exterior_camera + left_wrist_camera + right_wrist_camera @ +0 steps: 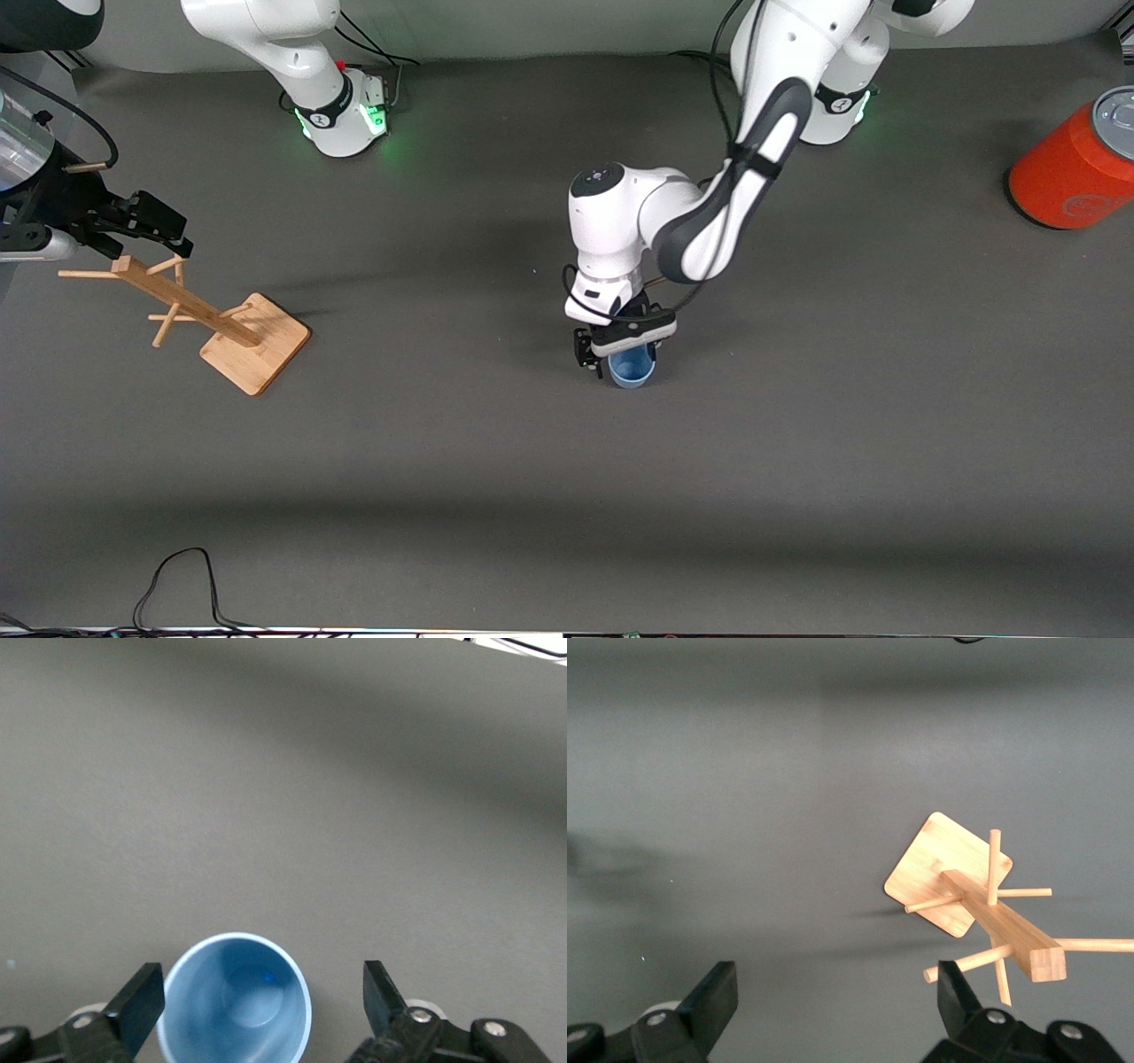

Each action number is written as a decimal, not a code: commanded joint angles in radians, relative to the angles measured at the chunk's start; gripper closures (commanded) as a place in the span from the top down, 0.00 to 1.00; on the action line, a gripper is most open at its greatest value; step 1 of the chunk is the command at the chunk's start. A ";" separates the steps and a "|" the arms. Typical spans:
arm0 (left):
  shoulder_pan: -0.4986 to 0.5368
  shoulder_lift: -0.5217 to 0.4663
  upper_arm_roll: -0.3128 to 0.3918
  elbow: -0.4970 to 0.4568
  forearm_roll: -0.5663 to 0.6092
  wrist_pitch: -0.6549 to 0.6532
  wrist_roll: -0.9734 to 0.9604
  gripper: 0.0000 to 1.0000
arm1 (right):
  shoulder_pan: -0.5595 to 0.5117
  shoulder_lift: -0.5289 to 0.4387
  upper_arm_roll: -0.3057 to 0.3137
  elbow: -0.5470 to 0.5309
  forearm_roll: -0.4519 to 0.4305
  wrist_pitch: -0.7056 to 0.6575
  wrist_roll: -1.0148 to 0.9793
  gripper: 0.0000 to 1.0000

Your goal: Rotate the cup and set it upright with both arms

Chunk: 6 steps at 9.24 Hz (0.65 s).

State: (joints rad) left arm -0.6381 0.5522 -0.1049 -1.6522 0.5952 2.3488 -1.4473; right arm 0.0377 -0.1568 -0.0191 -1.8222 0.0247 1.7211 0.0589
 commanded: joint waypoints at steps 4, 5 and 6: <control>0.246 -0.158 -0.002 0.102 -0.375 -0.294 0.716 1.00 | 0.002 0.049 0.005 0.018 0.017 -0.044 -0.033 1.00; 0.309 -0.213 -0.001 0.082 -0.420 -0.333 0.854 1.00 | 0.001 0.052 0.014 0.026 0.008 -0.043 -0.031 1.00; 0.387 -0.271 -0.001 0.036 -0.475 -0.359 0.990 1.00 | -0.002 0.054 0.018 0.033 0.007 -0.043 -0.030 1.00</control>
State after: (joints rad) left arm -0.3269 0.3783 -0.0941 -1.5381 0.1818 2.0260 -0.6125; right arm 0.0393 -0.1130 -0.0062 -1.8183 0.0250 1.6884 0.0515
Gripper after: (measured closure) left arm 0.000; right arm 0.000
